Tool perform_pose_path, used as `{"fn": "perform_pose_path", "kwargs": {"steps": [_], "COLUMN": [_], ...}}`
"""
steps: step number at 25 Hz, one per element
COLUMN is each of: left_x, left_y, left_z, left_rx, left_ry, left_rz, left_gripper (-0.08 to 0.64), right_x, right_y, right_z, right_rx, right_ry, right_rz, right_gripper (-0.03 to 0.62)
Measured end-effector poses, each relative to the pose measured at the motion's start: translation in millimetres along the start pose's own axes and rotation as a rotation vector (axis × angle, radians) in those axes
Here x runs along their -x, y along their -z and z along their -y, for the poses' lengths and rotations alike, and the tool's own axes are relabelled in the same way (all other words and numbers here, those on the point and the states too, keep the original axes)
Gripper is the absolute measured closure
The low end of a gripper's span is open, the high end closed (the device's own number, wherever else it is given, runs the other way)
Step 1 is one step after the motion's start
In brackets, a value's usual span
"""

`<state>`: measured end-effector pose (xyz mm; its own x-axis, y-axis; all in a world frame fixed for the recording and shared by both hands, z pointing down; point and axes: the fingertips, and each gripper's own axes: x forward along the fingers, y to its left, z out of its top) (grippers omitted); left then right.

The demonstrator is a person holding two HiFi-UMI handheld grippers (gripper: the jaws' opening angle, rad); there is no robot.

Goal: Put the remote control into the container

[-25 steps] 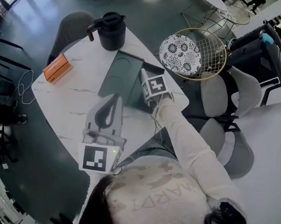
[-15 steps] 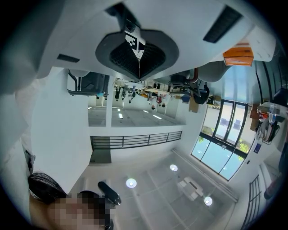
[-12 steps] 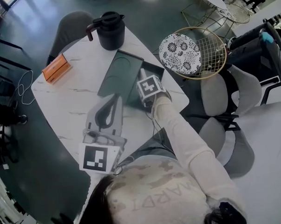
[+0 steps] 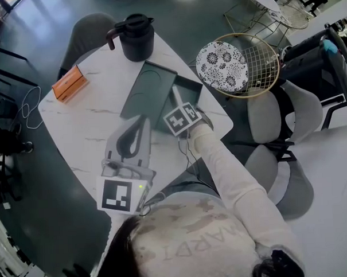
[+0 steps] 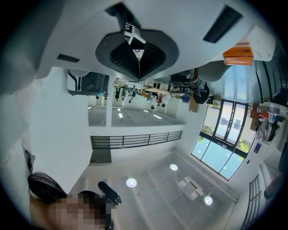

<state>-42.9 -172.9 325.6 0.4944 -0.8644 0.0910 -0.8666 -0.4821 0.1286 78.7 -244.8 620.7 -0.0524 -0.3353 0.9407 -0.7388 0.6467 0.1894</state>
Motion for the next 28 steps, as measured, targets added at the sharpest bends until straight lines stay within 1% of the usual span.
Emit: {"fn": "perform_pose_path", "kwargs": {"steps": [4, 6, 8, 10, 14, 16, 18, 19, 22, 24, 26, 28], "left_x": [1, 3, 5, 7, 10, 10, 10, 11, 12, 12, 13, 14], "left_y": [-2, -4, -5, -6, -5, -6, -8, -8, -9, -8, -8, -8], "left_z": [3, 5, 6, 6, 6, 8, 10, 11, 11, 14, 16, 17], "left_rx": [-0.013, -0.021, -0.025, -0.025, -0.025, -0.025, -0.027, -0.028, -0.030, -0.032, -0.034, -0.034], "left_ry": [0.003, 0.006, 0.006, 0.004, 0.007, 0.009, 0.012, 0.013, 0.013, 0.015, 0.019, 0.018], "left_rz": [0.001, 0.003, 0.006, 0.008, 0.013, 0.016, 0.015, 0.015, 0.017, 0.019, 0.020, 0.017], "left_gripper": [0.548, 0.548, 0.548, 0.548, 0.548, 0.548, 0.548, 0.548, 0.548, 0.548, 0.548, 0.548], "right_x": [-1, 0, 2, 4, 4, 3, 4, 4, 4, 4, 2, 1], "right_y": [-4, -4, -3, -1, 1, 1, 2, 3, 3, -1, -6, -12], "right_z": [4, 6, 7, 8, 0, -1, 1, 1, -10, -16, -21, -23], "right_rx": [0.114, 0.095, 0.021, -0.078, -0.360, -0.470, -0.534, -0.549, -0.566, -0.612, -0.706, -0.827], "right_ry": [0.067, 0.060, 0.026, -0.027, -0.187, -0.230, -0.242, -0.253, -0.324, -0.378, -0.442, -0.494], "right_rz": [-0.013, -0.003, 0.016, 0.030, 0.002, -0.011, -0.012, -0.021, -0.084, -0.110, -0.114, -0.095], "right_gripper": [0.422, 0.420, 0.433, 0.448, 0.462, 0.489, 0.494, 0.495, 0.495, 0.495, 0.495, 0.497]}}
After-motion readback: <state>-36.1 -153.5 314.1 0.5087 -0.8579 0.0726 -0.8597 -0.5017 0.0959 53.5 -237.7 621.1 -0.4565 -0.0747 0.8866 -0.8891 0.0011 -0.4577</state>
